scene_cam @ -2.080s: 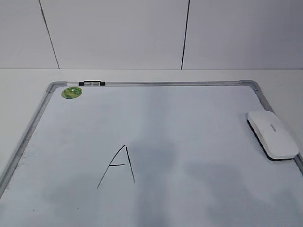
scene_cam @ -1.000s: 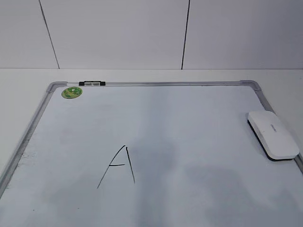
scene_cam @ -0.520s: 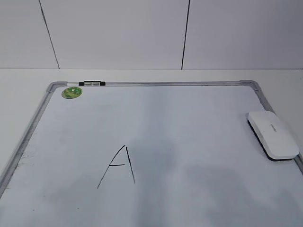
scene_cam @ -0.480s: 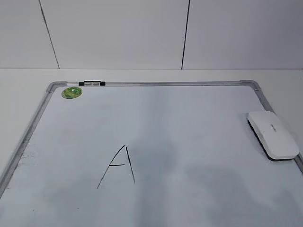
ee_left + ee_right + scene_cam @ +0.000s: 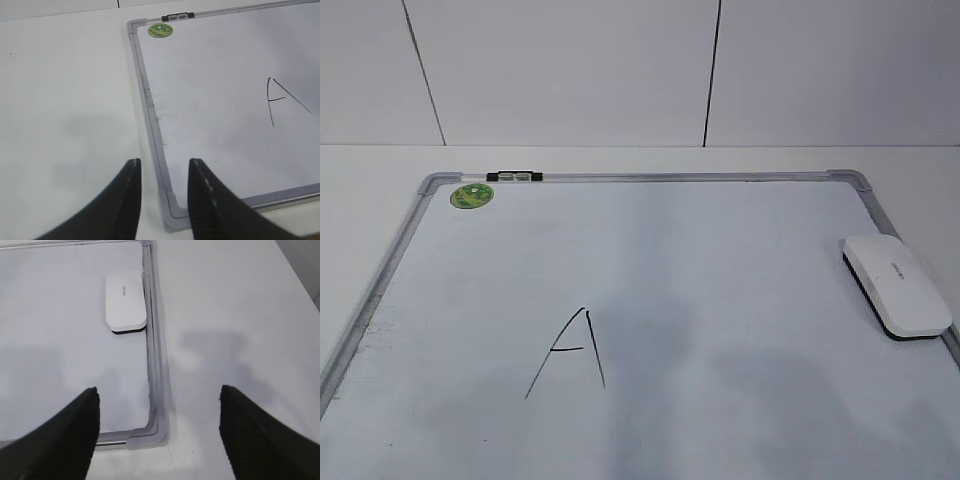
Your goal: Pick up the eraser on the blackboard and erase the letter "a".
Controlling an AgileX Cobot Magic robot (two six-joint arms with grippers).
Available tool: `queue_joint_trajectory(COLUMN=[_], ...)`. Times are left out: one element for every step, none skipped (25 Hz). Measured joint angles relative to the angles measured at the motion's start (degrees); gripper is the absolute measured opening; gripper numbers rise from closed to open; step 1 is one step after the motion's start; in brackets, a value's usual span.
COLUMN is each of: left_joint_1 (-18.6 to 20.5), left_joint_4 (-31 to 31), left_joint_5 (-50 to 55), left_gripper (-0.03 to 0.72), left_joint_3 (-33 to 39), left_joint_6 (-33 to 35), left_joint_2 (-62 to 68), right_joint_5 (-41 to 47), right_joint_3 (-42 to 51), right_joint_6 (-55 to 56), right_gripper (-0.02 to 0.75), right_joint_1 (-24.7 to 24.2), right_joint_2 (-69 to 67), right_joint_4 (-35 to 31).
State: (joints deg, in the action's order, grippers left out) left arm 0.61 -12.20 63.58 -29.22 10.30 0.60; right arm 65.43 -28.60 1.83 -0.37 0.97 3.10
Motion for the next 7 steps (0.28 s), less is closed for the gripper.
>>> queue_joint_trajectory(left_joint_1=[0.0, 0.0, 0.0, 0.0, 0.0, 0.0, 0.0], left_joint_4=[0.0, 0.0, 0.0, 0.0, 0.0, 0.0, 0.0], left_joint_5=[0.0, 0.0, 0.0, 0.0, 0.0, 0.0, 0.0], left_gripper=[0.237, 0.237, 0.237, 0.237, 0.237, 0.237, 0.237], left_joint_3=[0.0, 0.0, 0.0, 0.0, 0.0, 0.0, 0.0], left_joint_6=[0.0, 0.0, 0.0, 0.0, 0.0, 0.0, 0.0], left_joint_2=[0.0, 0.0, 0.0, 0.0, 0.0, 0.0, 0.0], right_joint_5=[0.0, 0.0, 0.0, 0.0, 0.0, 0.0, 0.0], right_joint_3=[0.0, 0.0, 0.0, 0.0, 0.0, 0.0, 0.0], right_joint_6=[0.0, 0.0, 0.0, 0.0, 0.0, 0.0, 0.0], right_gripper=[0.592, 0.592, 0.592, 0.592, 0.592, 0.592, 0.592], right_joint_1=[0.0, 0.0, 0.0, 0.0, 0.0, 0.0, 0.0], right_joint_2=[0.0, 0.0, 0.0, 0.0, 0.0, 0.0, 0.0], right_joint_4=[0.0, 0.0, 0.0, 0.0, 0.0, 0.0, 0.0])
